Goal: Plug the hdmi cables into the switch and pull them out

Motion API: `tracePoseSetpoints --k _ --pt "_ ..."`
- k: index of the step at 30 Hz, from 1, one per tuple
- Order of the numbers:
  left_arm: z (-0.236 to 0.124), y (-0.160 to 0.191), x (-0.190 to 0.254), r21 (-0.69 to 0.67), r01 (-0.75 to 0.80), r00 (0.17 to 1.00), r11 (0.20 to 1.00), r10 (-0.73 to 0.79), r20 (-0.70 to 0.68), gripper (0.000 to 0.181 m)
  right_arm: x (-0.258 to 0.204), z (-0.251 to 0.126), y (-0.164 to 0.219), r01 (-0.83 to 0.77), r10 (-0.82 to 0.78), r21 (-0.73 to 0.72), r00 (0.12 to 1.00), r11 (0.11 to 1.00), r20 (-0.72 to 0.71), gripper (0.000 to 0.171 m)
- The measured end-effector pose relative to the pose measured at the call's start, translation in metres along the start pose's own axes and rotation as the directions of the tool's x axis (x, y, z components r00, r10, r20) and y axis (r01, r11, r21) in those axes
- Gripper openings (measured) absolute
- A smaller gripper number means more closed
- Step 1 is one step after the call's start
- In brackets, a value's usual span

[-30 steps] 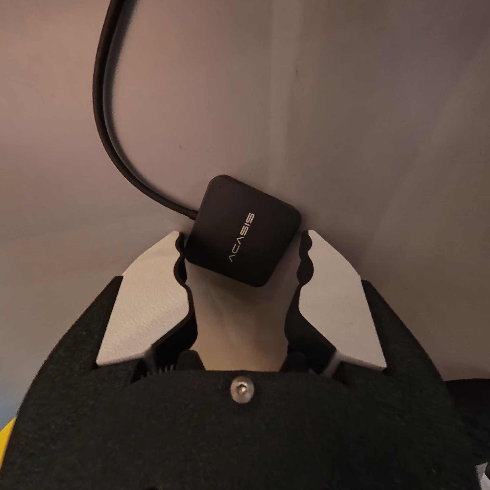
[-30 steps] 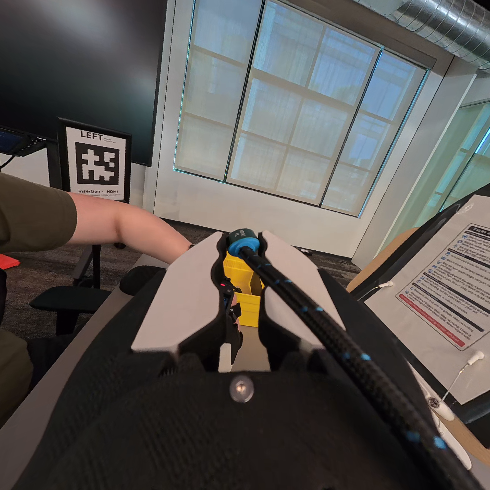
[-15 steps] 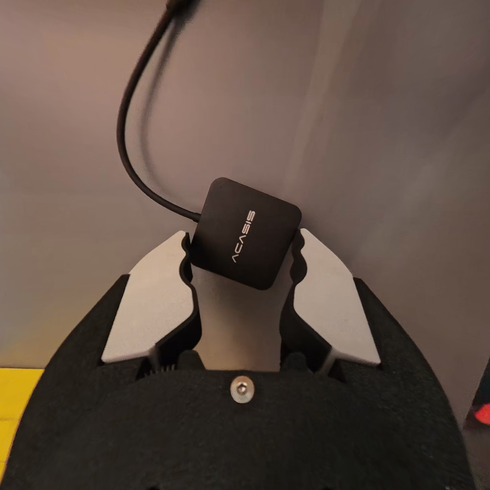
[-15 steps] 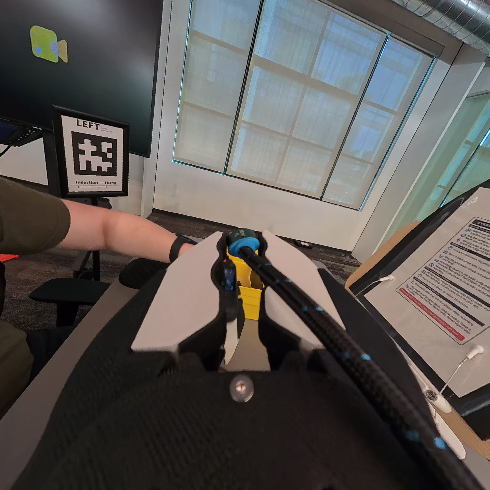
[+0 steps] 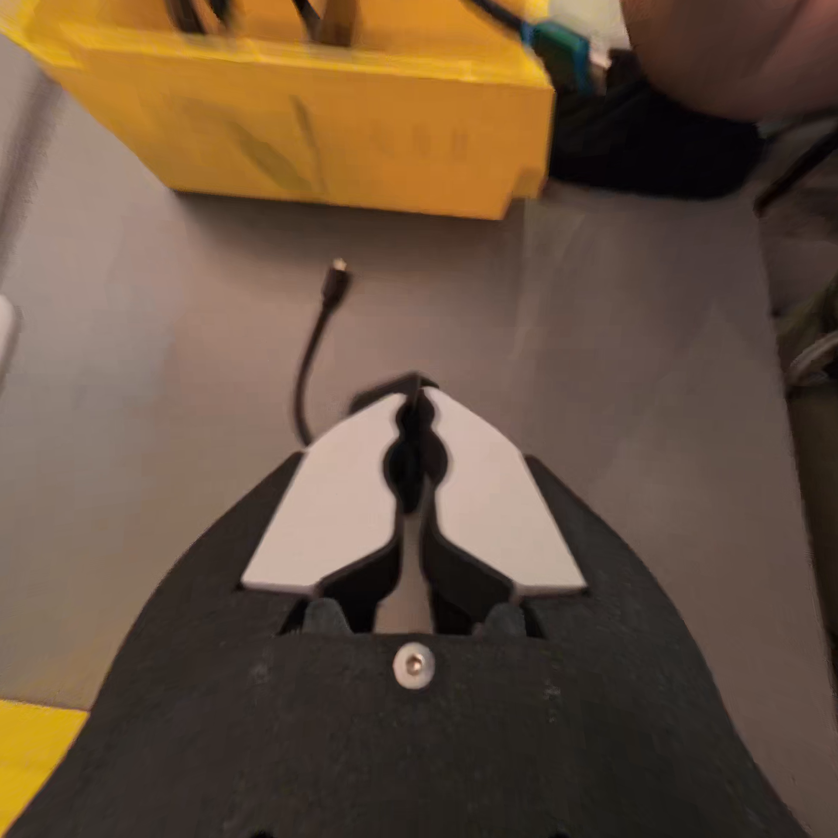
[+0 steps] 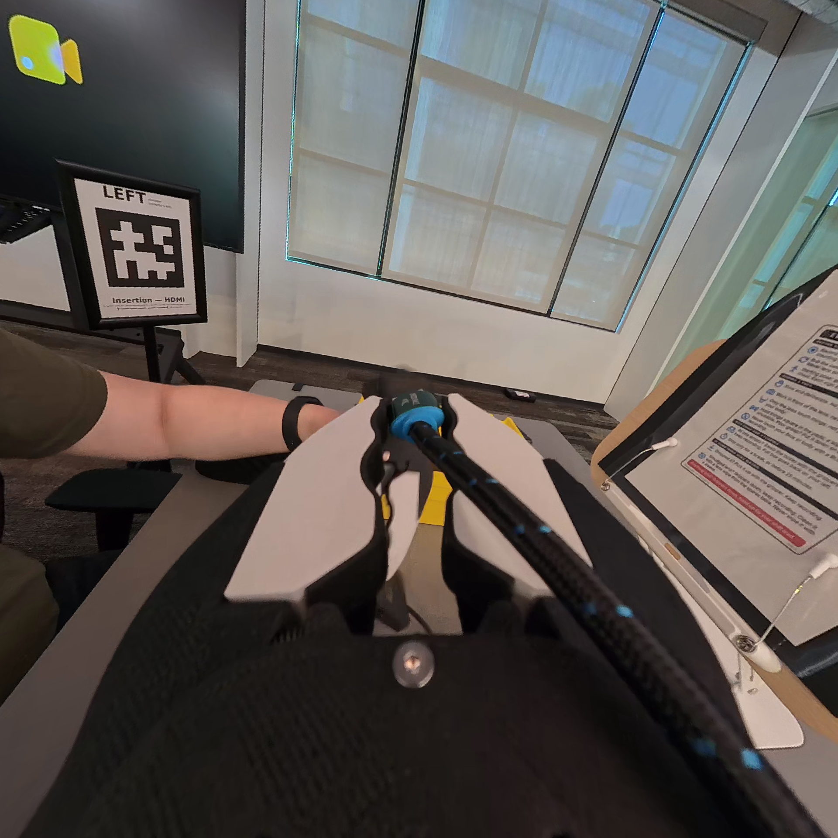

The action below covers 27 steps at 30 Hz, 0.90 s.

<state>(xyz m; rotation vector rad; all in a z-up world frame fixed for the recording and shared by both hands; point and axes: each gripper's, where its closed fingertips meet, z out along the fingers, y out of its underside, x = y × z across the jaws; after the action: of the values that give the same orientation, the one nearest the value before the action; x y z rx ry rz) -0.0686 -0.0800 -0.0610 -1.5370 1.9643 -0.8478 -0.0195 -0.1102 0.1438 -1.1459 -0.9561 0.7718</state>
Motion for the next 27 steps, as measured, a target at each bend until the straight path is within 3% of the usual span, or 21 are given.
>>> tracePoseSetpoints --k 3,6,9,13,16,18,22,24,27 --pt "-0.014 -0.019 -0.001 0.150 0.044 0.999 0.988 -0.040 -0.027 0.000 0.000 0.001 0.002 0.003 -0.003 -0.010 1.000 1.000 0.000 0.023" --pt "-0.011 -0.003 -0.001 0.090 0.118 0.993 0.989 -0.117 -0.018 0.000 0.000 0.000 0.002 0.018 -0.018 -0.022 1.000 1.000 -0.004 0.023" --pt "-0.002 0.021 0.001 -0.032 0.198 0.976 0.980 -0.194 0.102 0.031 -0.002 -0.002 -0.002 0.028 -0.028 -0.012 1.000 1.000 0.001 0.023" --pt "0.012 0.060 0.022 -0.197 0.142 0.963 0.970 -0.089 0.255 0.058 -0.004 -0.004 -0.006 0.040 -0.040 -0.003 0.999 0.999 0.003 0.023" --pt "0.019 0.085 0.023 -0.248 0.168 0.928 0.954 -0.069 0.366 0.071 -0.005 -0.004 -0.008 0.044 -0.044 0.000 0.999 0.999 0.005 0.023" --pt "0.024 0.092 0.022 -0.196 0.267 0.897 0.944 -0.169 0.409 0.096 -0.007 -0.003 -0.008 0.044 -0.044 0.000 0.999 0.999 0.009 0.023" --pt "0.031 0.086 0.019 0.085 0.466 0.806 0.881 -0.462 0.370 0.092 -0.011 -0.001 -0.009 0.065 -0.065 -0.010 0.998 0.998 0.011 0.023" --pt "0.029 0.090 0.014 0.149 0.492 0.765 0.858 -0.507 0.398 0.092 -0.013 -0.001 -0.009 0.075 -0.075 -0.012 0.997 0.997 0.017 0.023" --pt "0.026 0.099 0.009 0.127 0.470 0.737 0.873 -0.468 0.488 0.104 -0.016 0.000 -0.010 0.079 -0.079 -0.009 0.997 0.997 0.023 0.023"
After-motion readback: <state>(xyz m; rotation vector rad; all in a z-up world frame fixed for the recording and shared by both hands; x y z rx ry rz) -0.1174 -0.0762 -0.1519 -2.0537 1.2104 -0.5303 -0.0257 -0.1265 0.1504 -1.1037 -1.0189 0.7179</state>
